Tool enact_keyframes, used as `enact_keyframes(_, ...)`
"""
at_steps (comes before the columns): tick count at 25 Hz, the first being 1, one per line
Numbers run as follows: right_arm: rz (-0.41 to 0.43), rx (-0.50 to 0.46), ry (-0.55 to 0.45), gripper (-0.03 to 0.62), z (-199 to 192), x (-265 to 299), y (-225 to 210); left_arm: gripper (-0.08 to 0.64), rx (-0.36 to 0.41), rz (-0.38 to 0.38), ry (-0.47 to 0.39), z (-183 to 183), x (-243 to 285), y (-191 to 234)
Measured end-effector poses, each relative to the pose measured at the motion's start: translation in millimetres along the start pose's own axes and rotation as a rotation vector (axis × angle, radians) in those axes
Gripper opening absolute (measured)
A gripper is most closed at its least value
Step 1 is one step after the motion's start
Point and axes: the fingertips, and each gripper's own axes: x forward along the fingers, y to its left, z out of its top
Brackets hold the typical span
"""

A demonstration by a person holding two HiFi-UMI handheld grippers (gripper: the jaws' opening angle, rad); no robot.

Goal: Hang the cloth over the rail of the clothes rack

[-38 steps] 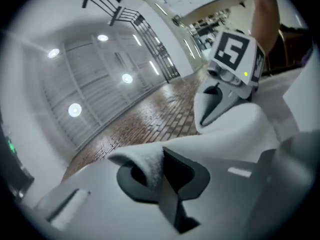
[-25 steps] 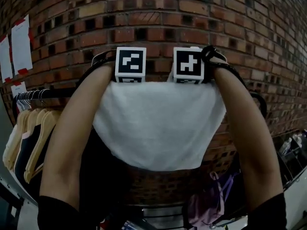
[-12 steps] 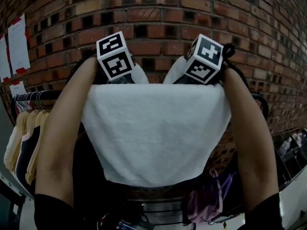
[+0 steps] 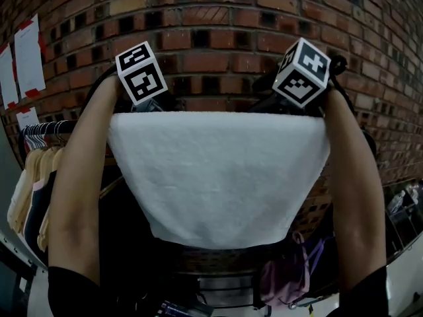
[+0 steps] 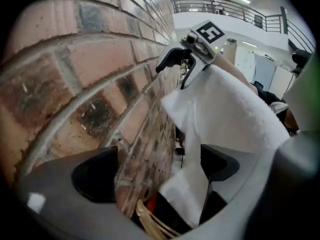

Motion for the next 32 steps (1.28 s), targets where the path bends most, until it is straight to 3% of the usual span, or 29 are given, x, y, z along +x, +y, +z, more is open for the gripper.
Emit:
enact_keyframes(2, -0.015, -0.021, -0.016, 0.325, 5, 2, 1, 0.528, 0.001, 0.008, -0.022, -4, 0, 3)
enact_keyframes(5, -0.077, -0.078, -0.048, 0.325, 13, 3, -4, 0.515, 0.084, 0.057, -0.157, 22, -15, 6)
enact_keyframes(8, -0.29, -0.096, -0.284, 0.325, 55, -37, -29, 0.469, 0.222, 0.144, -0.35, 59, -43, 4)
enact_keyframes(11, -0.538, -0.112, -0.537, 0.325, 94, -98, -45, 0.419, 0.381, 0.34, -0.571, 98, -93, -2)
enact_keyframes(14, -0.691, -0.137, -0.69, 0.319, 114, -148, -38, 0.377, 0.523, 0.559, -0.822, 135, -158, -28)
enact_keyframes(15, -0.73, -0.142, -0.731, 0.303, 119, -163, -33, 0.331, 0.559, 0.633, -0.901, 145, -180, -40)
enact_keyframes(18, -0.867, -0.153, -0.821, 0.065, 133, -206, -16, 0.066, 0.646, 0.845, -1.105, 161, -237, -84)
enact_keyframes(19, -0.908, -0.156, -0.835, 0.027, 137, -217, -10, 0.008, 0.658, 0.899, -1.15, 163, -250, -97)
enact_keyframes(23, -0.967, -0.173, -0.843, 0.006, 150, -235, 13, 0.008, 0.665, 0.969, -1.217, 171, -262, -137)
enact_keyframes(30, -0.956, -0.178, -0.78, 0.006, 145, -209, 40, 0.007, 0.609, 1.008, -1.187, 183, -226, -159)
enact_keyframes(32, -0.962, -0.181, -0.839, 0.006, 138, -205, 72, 0.007, 0.554, 1.011, -1.255, 173, -209, -186)
